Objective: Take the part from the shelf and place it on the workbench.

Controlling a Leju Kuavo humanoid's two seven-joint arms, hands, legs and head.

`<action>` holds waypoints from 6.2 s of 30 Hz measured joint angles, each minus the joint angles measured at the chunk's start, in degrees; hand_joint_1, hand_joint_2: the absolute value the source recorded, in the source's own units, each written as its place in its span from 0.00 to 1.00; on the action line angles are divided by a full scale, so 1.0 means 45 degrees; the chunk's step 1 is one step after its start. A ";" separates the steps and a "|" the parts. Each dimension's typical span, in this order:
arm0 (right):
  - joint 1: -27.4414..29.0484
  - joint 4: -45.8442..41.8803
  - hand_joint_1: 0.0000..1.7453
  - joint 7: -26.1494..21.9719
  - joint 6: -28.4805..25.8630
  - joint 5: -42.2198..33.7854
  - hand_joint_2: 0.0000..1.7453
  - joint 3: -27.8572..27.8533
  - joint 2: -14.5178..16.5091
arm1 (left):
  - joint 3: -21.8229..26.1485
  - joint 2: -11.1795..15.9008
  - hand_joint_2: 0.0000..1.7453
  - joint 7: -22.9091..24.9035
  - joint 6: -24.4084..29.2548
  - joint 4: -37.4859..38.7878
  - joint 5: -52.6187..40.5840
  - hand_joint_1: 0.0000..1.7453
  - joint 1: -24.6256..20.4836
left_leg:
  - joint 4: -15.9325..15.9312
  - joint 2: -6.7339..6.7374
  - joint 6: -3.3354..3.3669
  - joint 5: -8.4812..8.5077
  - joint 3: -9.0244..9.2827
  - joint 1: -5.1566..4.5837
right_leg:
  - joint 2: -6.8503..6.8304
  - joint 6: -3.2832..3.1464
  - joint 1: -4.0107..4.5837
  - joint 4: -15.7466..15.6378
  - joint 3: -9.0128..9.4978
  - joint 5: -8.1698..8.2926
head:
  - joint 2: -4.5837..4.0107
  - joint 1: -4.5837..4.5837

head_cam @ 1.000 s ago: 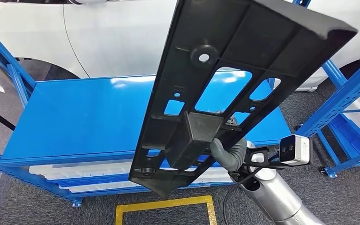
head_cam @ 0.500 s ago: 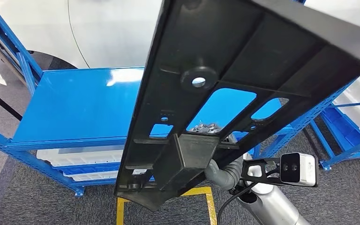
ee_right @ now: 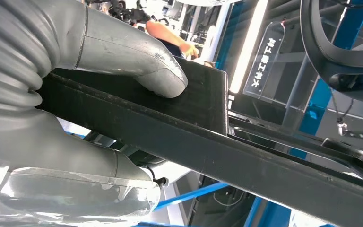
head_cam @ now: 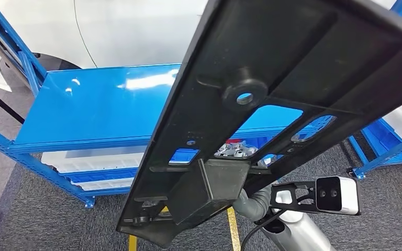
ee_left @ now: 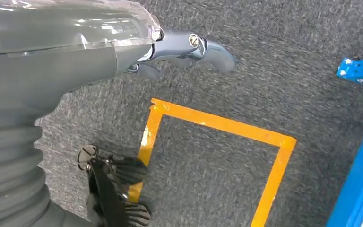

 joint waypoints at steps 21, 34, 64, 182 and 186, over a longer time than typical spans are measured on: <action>-0.0363 0.0012 1.00 0.0312 -0.0015 -0.0182 1.00 0.0000 0.0345 | -0.0012 0.0091 1.00 0.0098 0.0026 -0.0074 -0.0056 0.00 0.0084 | -0.0769 0.0038 0.0118 0.1162 -0.1153 -0.0001 | 0.0059 0.0027 -0.0035 -0.0392 0.1407 -0.0848 | 0.0000 -0.0001; -0.0793 0.0632 1.00 0.0224 0.0260 -0.0783 1.00 -0.0019 0.0175 | -0.0022 -0.0031 1.00 0.0230 0.0175 -0.0074 0.0023 0.00 0.0094 | -0.0888 -0.0015 0.0245 -0.0040 0.0430 -0.0032 | -0.0017 0.0280 0.0011 0.0139 -0.0241 0.0318 | 0.0000 -0.0001; 0.0081 0.1564 1.00 -0.0648 0.2693 -0.0053 1.00 -0.1217 -0.0920 | 0.0049 -0.0418 1.00 0.3889 -0.0205 -0.0066 0.0063 0.00 0.0182 | -0.0907 -0.0022 0.0166 -0.0300 0.0684 -0.0018 | -0.0058 0.0358 -0.0072 0.0176 -0.0464 0.0514 | 0.0000 0.0000; 0.1406 -0.0800 1.00 -0.0465 0.0595 0.2110 1.00 -0.1764 0.1349 | 0.0620 0.0015 1.00 0.3913 0.0023 -0.0181 -0.0057 0.00 0.0211 | 0.1422 0.0025 -0.0073 -0.0387 -0.1082 0.0016 | 0.0754 -0.0059 -0.0007 -0.0046 0.0584 -0.0510 | 0.0000 -0.0001; 0.1165 -0.0803 1.00 -0.0551 0.0069 0.2703 1.00 -0.1646 0.1021 | 0.0735 0.0280 1.00 0.3647 0.0028 -0.0181 0.0134 0.00 0.0165 | -0.0785 -0.0678 0.0097 0.0279 -0.0104 0.0004 | 0.1244 0.0173 -0.0015 0.0102 0.0401 -0.0468 | 0.0000 -0.0003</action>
